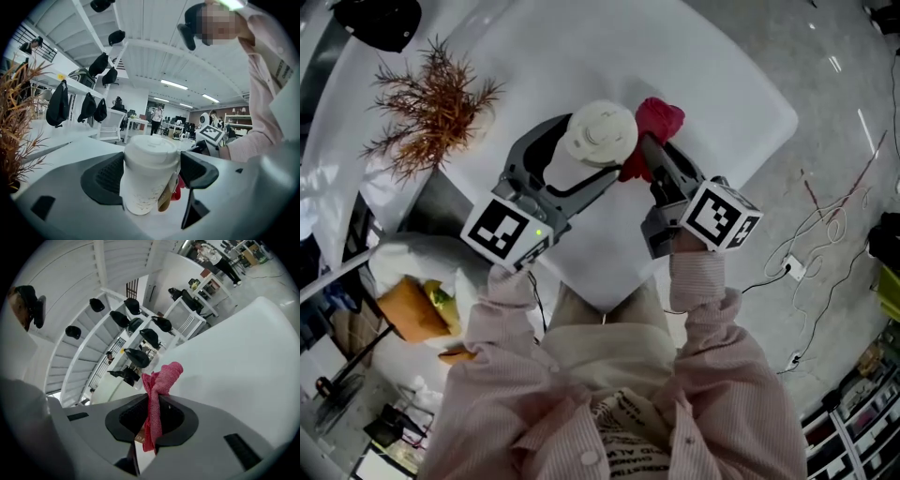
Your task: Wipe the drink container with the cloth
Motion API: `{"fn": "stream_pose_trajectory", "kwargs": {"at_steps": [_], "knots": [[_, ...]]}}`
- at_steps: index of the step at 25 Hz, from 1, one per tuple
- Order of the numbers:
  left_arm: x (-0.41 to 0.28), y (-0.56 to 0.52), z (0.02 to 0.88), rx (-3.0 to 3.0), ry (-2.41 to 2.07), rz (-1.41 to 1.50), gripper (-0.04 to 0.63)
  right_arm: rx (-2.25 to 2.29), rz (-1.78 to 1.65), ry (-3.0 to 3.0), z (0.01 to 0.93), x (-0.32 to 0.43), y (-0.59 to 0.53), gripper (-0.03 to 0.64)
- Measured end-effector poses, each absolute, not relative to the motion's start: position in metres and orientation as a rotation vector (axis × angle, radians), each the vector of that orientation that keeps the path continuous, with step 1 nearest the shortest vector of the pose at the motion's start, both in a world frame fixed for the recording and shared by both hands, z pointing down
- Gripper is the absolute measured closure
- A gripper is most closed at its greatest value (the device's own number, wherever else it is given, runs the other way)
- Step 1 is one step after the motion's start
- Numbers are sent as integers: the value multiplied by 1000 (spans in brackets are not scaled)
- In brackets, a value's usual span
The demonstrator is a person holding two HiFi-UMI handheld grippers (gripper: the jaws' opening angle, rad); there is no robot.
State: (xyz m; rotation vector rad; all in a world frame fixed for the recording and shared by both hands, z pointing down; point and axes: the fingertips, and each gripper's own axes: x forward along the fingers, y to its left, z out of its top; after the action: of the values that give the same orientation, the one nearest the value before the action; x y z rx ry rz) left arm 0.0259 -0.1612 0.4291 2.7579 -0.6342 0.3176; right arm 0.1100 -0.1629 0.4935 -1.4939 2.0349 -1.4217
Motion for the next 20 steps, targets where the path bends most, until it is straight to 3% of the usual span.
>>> {"fn": "stream_pose_trajectory", "kwargs": {"at_steps": [20], "knots": [[27, -160, 429, 2683, -655, 401, 221, -794, -1717, 2485, 427, 88, -207, 572]]}}
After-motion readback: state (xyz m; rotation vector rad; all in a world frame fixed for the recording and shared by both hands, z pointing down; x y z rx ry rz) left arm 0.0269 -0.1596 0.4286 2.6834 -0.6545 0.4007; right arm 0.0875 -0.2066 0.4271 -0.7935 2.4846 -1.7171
